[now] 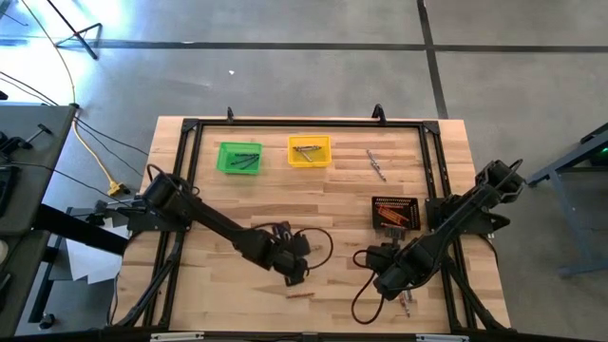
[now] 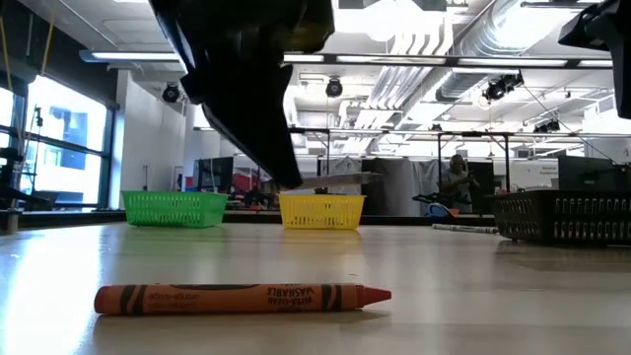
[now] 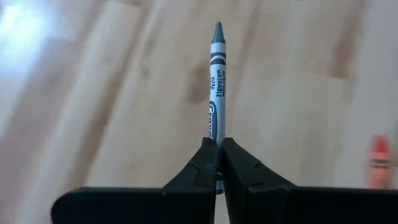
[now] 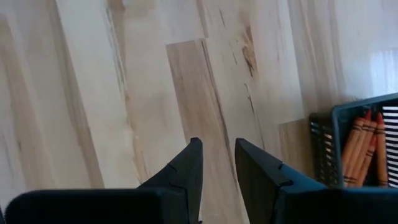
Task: Sort crayons
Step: Put the gray crayon into the yellow bin
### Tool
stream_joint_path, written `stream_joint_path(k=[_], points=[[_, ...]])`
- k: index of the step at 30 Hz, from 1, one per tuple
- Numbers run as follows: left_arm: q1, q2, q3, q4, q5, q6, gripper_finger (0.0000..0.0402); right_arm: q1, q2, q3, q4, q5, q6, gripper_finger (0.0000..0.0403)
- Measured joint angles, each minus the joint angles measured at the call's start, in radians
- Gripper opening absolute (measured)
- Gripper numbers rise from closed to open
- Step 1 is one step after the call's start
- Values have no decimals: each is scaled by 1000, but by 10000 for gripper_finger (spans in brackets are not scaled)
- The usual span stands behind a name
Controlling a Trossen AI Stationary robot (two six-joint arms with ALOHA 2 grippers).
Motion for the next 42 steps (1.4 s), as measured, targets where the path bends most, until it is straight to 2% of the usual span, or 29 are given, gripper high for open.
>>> stream_joint_path(k=[7,14,20,24,29,32,37,42], points=[[58,-59,0,-71,-68,10,1,0,0,0,-22,0,0,87],[152,-123,2,-63,-150,121,0,0,0,0,-42,0,-2,87],[283,-148,2,-11,-190,252,0,0,0,0,-69,0,-3,87],[401,-146,2,67,-150,360,0,0,0,0,-71,10,-3,87],[551,-144,2,149,-80,399,0,0,0,0,-72,11,-3,87],[629,-144,2,173,-62,399,0,0,0,0,-72,13,-3,87],[739,-144,2,172,64,369,0,0,0,0,-72,18,-4,87],[799,-144,2,167,110,334,0,0,0,0,-73,36,-11,87]])
